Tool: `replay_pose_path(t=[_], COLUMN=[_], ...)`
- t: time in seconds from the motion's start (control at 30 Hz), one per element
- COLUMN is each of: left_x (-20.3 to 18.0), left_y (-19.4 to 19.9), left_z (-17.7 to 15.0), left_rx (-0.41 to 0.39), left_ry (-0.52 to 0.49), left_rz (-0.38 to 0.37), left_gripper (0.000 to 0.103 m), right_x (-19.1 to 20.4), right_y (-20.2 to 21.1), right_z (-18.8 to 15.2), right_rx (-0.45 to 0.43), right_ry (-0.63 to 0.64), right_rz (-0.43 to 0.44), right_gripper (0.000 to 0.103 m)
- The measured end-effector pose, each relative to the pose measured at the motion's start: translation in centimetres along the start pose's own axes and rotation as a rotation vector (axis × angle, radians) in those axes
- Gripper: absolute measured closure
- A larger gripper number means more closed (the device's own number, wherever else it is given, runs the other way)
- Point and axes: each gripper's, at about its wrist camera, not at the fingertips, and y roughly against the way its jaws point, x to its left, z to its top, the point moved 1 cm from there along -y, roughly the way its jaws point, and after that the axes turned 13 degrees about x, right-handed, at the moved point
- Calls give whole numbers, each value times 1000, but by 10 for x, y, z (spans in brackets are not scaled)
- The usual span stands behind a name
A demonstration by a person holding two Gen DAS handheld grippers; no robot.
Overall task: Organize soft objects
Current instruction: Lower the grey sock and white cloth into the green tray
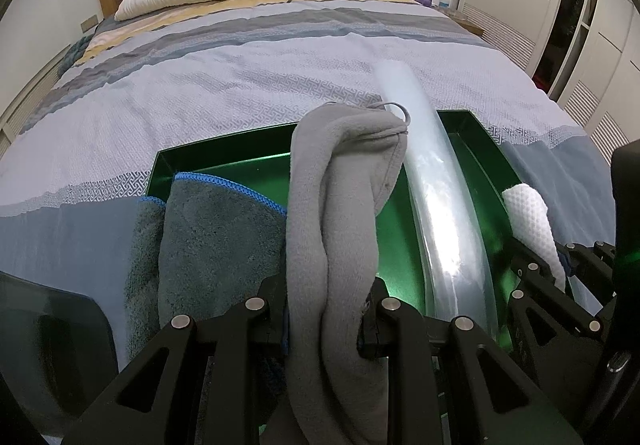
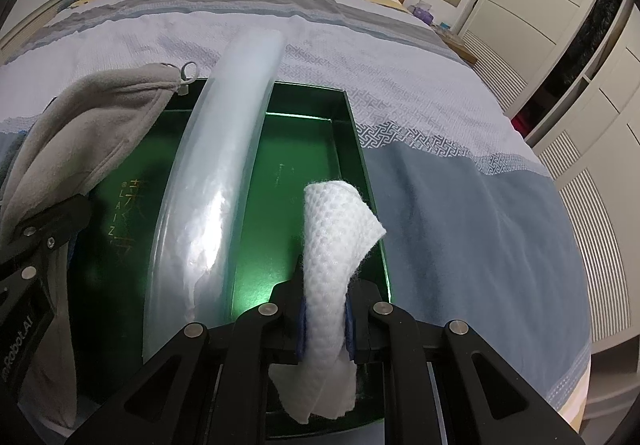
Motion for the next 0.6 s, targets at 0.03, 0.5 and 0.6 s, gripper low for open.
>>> replay_pose_path(t=[0.03,0.5,0.6], left_x=[0,-1,-1], left_y=[0,-6,-7], left_z=[0,0,-1], left_rx=[-1,13,15], left_ry=[-1,-6,-9], left_rz=[3,20,25], left_gripper=[85,84,84], right_x=[0,0,-1], right_y=[0,-5,-7], right_z=[0,3,3], right_rx=[-1,10,13], right_ry=[1,7,4], right_rz=[-1,-9,-8], right_gripper=[90,90,89])
